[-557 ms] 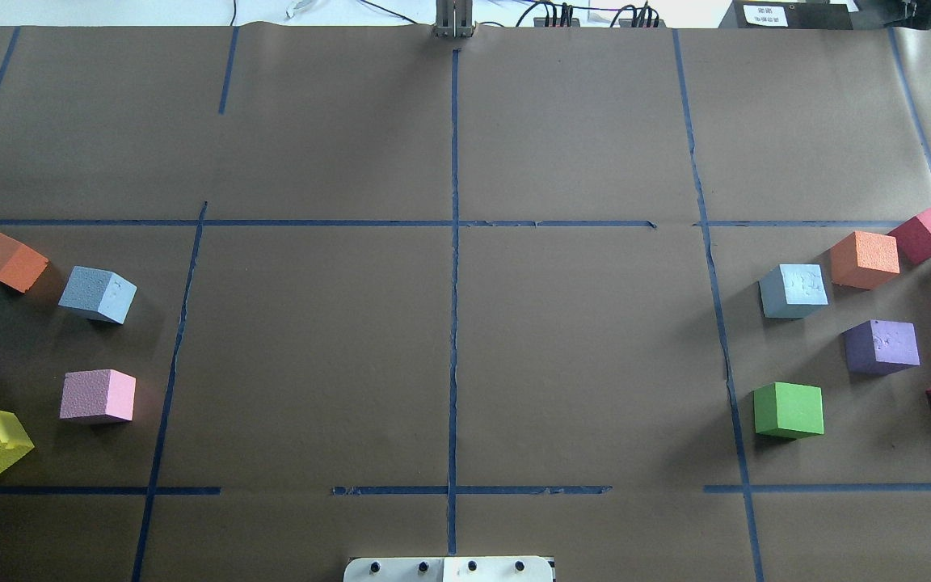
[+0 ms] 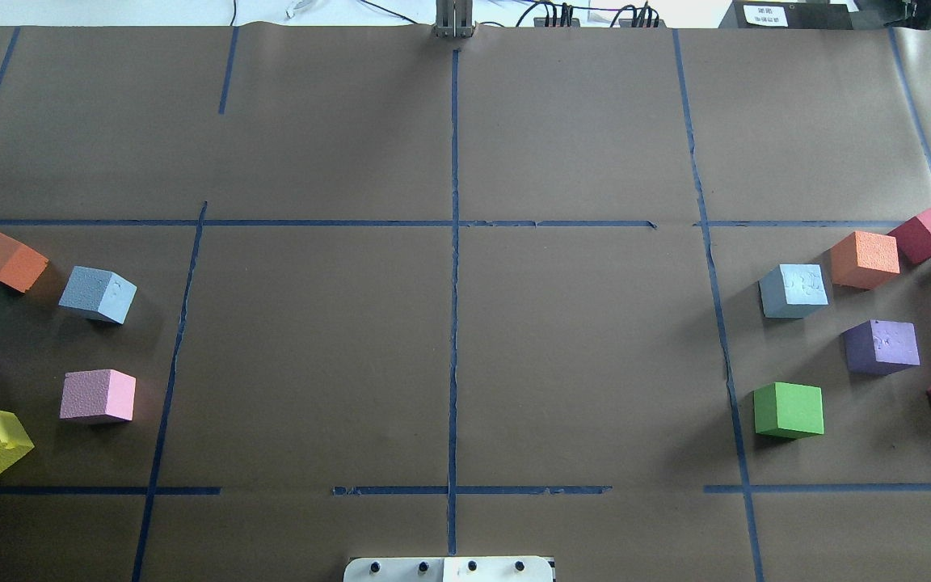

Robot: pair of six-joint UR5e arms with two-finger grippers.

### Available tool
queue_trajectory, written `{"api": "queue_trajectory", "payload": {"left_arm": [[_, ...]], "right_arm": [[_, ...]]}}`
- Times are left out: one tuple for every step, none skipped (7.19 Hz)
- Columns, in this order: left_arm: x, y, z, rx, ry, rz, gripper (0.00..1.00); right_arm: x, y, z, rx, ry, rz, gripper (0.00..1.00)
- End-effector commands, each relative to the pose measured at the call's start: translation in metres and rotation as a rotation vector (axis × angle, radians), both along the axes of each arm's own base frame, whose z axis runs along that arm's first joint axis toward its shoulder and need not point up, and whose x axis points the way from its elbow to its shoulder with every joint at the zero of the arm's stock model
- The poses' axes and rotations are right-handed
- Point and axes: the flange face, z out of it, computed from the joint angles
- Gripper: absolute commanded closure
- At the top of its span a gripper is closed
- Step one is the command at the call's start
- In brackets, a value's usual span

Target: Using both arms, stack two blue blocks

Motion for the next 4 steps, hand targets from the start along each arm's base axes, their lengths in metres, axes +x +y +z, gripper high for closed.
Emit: {"api": "queue_trajectory", "payload": {"left_arm": [[0.000, 0.000, 0.000, 0.000, -0.001, 0.000, 0.00], [0.000, 0.000, 0.000, 0.000, -0.001, 0.000, 0.00], [0.000, 0.000, 0.000, 0.000, -0.001, 0.000, 0.00], [0.000, 0.000, 0.000, 0.001, -0.001, 0.000, 0.00]], "right_arm": [[-0.092, -0.044, -0.060, -0.045, -0.055, 0.062, 0.00], [-0.130, -0.046, -0.072, -0.034, -0.033, 0.088, 0.00], [-0.168, -0.047, -0.075, -0.003, 0.020, 0.099, 0.00], [-0.200, -0.050, -0.077, 0.011, 0.062, 0.105, 0.00]]}}
